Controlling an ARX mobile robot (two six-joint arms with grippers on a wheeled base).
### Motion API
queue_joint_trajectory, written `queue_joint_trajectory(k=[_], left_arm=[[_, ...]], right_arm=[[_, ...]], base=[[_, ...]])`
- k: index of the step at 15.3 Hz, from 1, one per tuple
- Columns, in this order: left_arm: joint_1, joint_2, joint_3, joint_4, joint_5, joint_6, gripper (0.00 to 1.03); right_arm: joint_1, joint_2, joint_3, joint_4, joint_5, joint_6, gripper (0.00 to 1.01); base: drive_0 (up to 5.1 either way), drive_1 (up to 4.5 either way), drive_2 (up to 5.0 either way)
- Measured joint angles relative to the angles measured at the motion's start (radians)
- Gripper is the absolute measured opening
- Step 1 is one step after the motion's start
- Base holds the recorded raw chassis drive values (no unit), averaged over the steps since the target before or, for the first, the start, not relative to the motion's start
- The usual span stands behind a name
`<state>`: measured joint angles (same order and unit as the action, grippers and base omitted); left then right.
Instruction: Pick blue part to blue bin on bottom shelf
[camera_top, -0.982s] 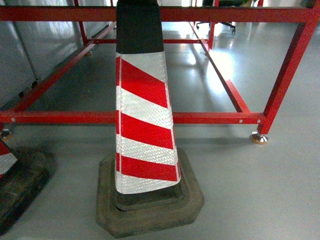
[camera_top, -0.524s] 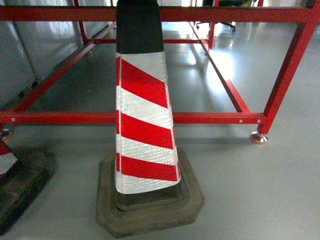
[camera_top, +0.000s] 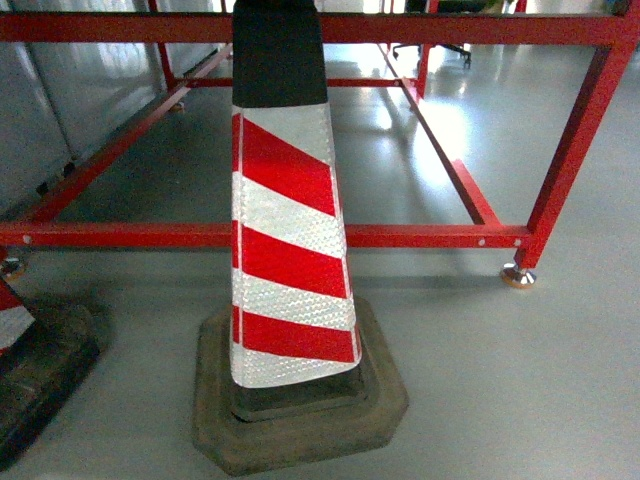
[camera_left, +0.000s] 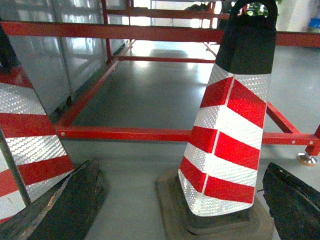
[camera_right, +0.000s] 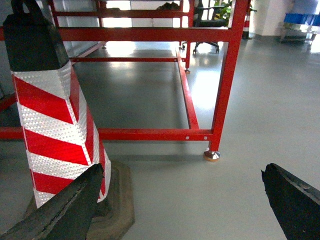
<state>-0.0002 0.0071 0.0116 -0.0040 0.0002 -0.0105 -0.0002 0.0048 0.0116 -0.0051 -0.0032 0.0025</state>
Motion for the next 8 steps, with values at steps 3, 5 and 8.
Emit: queue_joint_trajectory(k=[3,5,8], left_arm=[[0.000,0.000,0.000,0.000,0.000,0.000,0.98],[0.000,0.000,0.000,0.000,0.000,0.000,0.98],[0.000,0.000,0.000,-0.004,0.000,0.000,0.98]], right_arm=[[0.000,0.000,0.000,0.000,0.000,0.000,0.98],[0.000,0.000,0.000,0.000,0.000,0.000,0.98],[0.000,0.000,0.000,0.000,0.002,0.000,0.98]], base=[[0.0,0.00,0.0],[0.0,0.00,0.0],[0.0,0.00,0.0]])
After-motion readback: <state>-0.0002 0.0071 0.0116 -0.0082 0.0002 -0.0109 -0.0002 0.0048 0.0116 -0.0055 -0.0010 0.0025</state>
